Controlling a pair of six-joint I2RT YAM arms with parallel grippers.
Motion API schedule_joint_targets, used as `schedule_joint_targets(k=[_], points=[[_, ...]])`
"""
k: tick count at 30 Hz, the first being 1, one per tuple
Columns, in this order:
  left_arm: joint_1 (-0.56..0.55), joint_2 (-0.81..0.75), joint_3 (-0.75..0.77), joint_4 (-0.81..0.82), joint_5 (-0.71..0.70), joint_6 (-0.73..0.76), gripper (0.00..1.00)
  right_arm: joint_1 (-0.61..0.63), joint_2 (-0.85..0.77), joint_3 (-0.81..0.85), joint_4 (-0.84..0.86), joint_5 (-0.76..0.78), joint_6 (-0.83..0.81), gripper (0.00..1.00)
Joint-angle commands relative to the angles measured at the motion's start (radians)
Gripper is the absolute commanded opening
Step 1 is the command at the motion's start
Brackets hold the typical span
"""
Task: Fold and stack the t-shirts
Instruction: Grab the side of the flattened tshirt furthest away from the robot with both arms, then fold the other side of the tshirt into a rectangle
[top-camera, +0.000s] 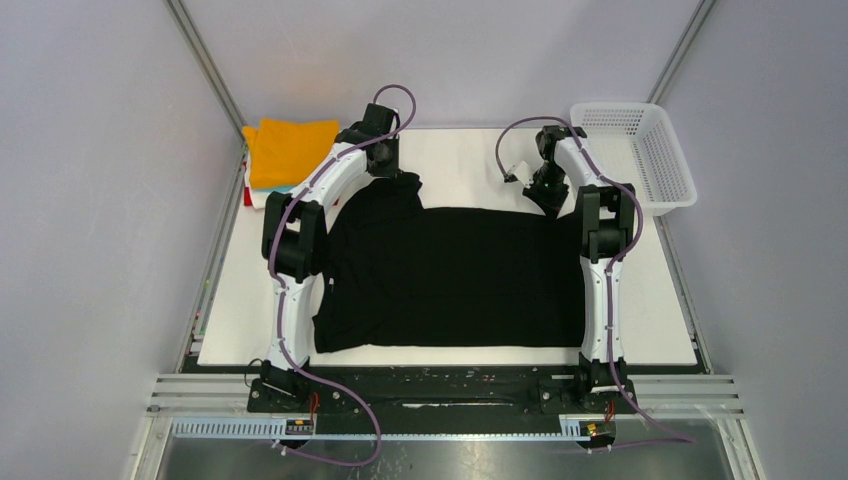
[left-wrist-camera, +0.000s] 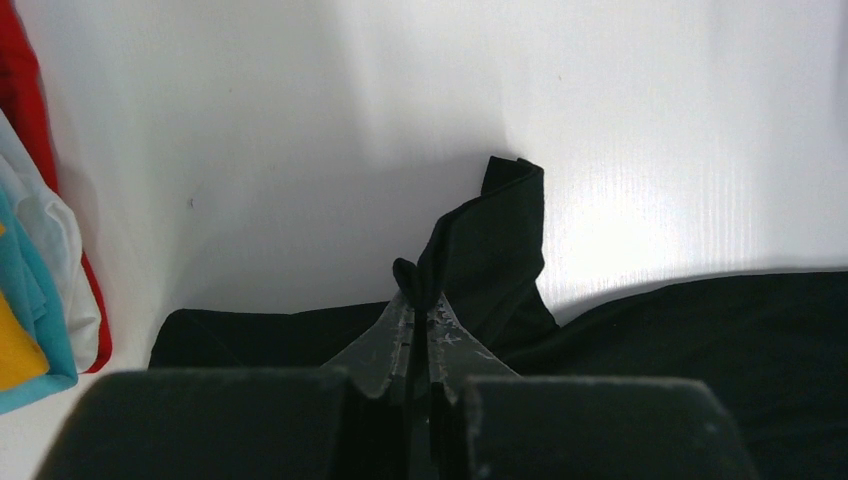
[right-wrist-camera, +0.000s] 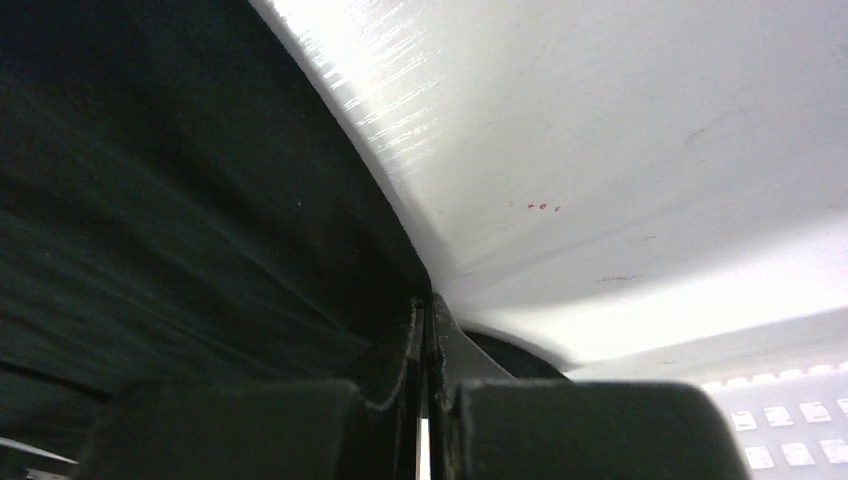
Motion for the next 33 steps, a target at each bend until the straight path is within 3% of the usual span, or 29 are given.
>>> schedule_joint_targets(k=[1, 22, 33], points=[[0.004, -0.107, -0.037, 0.053, -0.003, 0.016, 0.00, 0.015, -0.100, -0.022, 0.047, 0.025, -0.004, 0.00], [-0.064, -0.528, -0.628, 0.212, -0.010, -0.083, 0.00, 0.111, -0.443, -0.472, 0.079, 0.100, -0.157, 0.00], [-0.205, -0.817, -0.819, 0.004, -0.209, -0.195, 0.00, 0.148, -0.610, -0.675, 0.099, 0.126, -0.335, 0.00]])
